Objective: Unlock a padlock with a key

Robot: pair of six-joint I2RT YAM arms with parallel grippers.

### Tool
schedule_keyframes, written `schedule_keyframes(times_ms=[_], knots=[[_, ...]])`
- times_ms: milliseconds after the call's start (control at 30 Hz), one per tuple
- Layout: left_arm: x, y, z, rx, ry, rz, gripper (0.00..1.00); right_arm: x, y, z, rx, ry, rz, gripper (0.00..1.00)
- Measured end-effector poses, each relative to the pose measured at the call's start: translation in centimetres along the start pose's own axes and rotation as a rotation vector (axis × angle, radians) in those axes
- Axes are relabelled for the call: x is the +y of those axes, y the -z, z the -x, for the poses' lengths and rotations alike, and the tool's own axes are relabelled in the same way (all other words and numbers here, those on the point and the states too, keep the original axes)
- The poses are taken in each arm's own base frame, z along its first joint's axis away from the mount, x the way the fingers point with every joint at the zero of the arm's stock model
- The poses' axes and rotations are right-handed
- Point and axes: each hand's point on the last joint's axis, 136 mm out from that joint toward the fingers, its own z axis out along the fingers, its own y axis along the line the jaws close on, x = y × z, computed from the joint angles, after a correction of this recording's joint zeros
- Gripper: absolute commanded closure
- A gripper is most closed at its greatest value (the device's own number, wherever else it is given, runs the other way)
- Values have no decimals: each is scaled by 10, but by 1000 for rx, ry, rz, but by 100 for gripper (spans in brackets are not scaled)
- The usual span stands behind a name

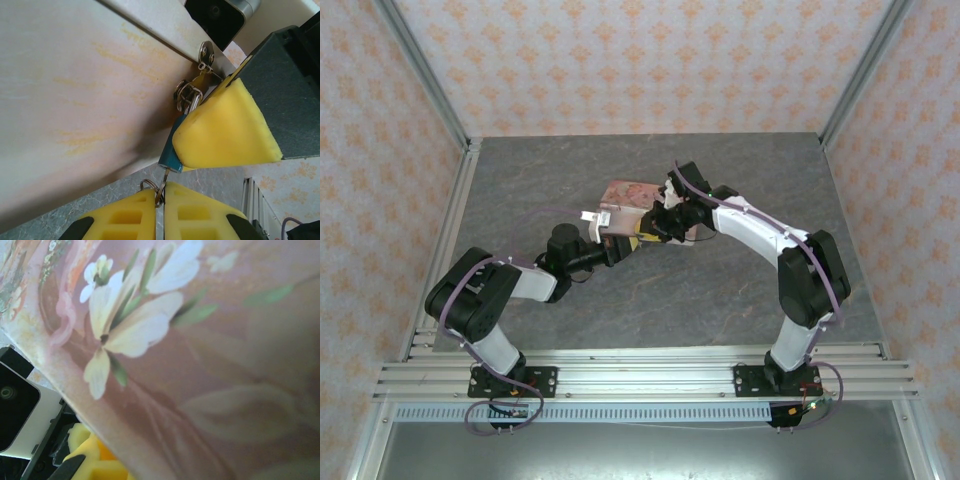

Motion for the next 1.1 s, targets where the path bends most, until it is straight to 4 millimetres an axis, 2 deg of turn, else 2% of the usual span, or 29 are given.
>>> schedule_keyframes(times_ms=[500, 533, 633, 767, 967, 1100], knots=[[-1, 0, 2, -6, 16, -5, 84, 1, -1, 1, -15, -10, 17, 100], [-1, 0, 2, -6, 16, -5, 86, 1, -1, 1, -15, -10, 18, 100], [0, 1, 2, -7, 22, -2, 100, 2, -1, 2, -15, -11, 21, 100], [0, 1, 3, -9, 16, -2, 100, 2, -1, 2, -17, -11, 22, 100], [2, 2, 0, -4, 18, 2, 100, 0, -2, 1, -14, -12, 19, 94], [3, 2, -4, 2, 20, 5, 100, -2, -4, -1, -14, -11, 8, 100]])
